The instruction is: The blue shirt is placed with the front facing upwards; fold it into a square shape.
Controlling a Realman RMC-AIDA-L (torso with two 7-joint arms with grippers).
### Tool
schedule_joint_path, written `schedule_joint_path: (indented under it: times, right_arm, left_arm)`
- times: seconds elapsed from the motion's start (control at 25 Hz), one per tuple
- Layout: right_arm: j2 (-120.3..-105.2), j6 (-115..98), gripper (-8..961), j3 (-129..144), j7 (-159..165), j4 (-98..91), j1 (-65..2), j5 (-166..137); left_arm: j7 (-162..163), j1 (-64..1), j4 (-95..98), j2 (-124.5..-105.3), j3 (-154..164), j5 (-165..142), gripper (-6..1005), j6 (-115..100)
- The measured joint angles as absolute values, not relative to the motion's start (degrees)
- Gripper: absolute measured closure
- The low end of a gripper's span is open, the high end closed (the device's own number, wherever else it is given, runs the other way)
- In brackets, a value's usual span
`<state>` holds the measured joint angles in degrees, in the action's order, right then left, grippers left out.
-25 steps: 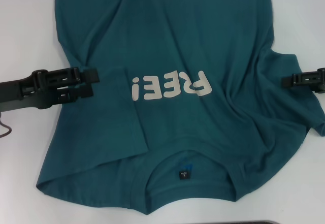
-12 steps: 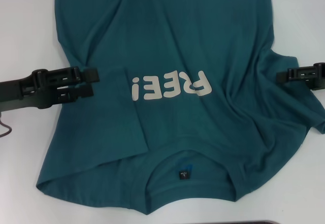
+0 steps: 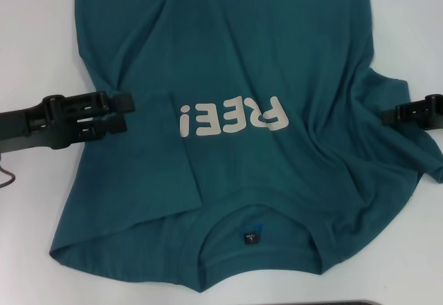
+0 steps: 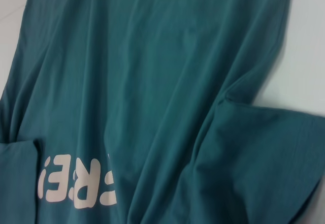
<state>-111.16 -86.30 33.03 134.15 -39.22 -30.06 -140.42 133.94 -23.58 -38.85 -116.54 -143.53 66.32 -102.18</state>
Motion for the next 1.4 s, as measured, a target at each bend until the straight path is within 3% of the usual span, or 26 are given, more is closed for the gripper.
schedule_joint_path:
  times: [0.72,0.92,1.4]
  right_arm:
    - [-110.29,-87.63,828,31.83,134.58,-40.19,-29.21,-140.23]
    - [-110.25,-90.35,940,30.67,135.95,-46.12,-27.4,-140.31]
    - [-108.2,-92.35,940,25.5,137.52,-51.54,-26.52,-140.32]
  left_arm:
    - [134.02,-23.82,-38.18,-116.45,-143.53,66.17,221,-102.13]
    - [134.04,-23.6,-38.14,-116.33,-143.52,66.19,221,-102.13]
    - [134.06,-23.31,-37.97,-116.2,-143.52,66.18,221,-102.3]
